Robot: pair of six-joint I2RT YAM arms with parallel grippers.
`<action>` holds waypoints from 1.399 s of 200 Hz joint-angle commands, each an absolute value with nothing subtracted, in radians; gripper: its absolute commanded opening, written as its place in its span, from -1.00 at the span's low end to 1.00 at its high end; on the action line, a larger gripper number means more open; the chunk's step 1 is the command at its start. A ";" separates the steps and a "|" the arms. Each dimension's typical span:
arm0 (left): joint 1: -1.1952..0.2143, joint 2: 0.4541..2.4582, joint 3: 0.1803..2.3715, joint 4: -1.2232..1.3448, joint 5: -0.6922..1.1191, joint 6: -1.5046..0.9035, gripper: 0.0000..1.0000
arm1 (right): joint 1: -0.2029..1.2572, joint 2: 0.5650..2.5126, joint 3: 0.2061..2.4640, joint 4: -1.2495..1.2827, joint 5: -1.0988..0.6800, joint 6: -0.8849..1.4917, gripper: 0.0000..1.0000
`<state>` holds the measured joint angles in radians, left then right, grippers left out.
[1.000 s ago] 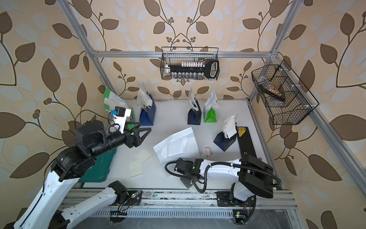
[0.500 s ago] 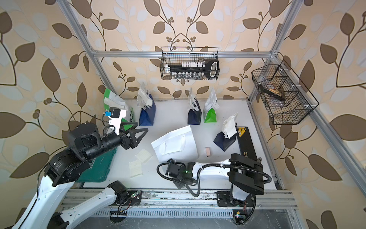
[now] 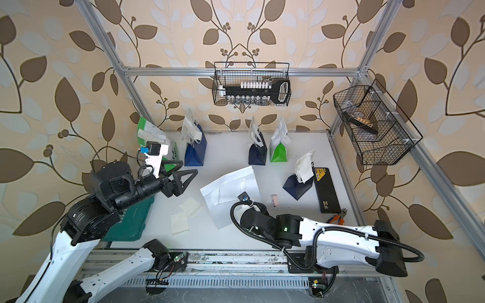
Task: Staple the receipts to the bags
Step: Pick up the receipt from the center of the board, then hold the receipt from the takeout bag.
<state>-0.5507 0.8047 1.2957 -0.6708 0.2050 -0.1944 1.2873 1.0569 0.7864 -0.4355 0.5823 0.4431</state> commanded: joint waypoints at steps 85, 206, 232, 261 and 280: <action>-0.360 1.145 1.314 -0.552 0.668 -0.159 0.62 | 1.179 1.158 0.863 0.100 0.671 0.005 -1.00; -0.380 1.119 1.170 -0.608 0.576 -0.110 0.29 | 1.156 1.352 0.874 0.299 0.690 -0.060 -1.00; -0.400 1.137 1.173 -0.625 0.575 -0.097 0.20 | 1.155 1.374 0.878 0.309 0.716 -0.055 -1.00; -0.413 1.156 1.179 -0.651 0.550 -0.077 0.10 | 1.154 1.390 0.881 0.314 0.736 -0.046 -1.00; -0.420 1.166 1.179 -0.660 0.532 -0.074 0.09 | 1.154 1.396 0.876 0.324 0.738 -0.043 -1.00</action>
<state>-0.4076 1.1557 1.1671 -0.6346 0.5625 -0.1055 1.1568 1.3834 0.8509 0.2848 0.7036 -0.0494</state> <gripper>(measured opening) 0.551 0.048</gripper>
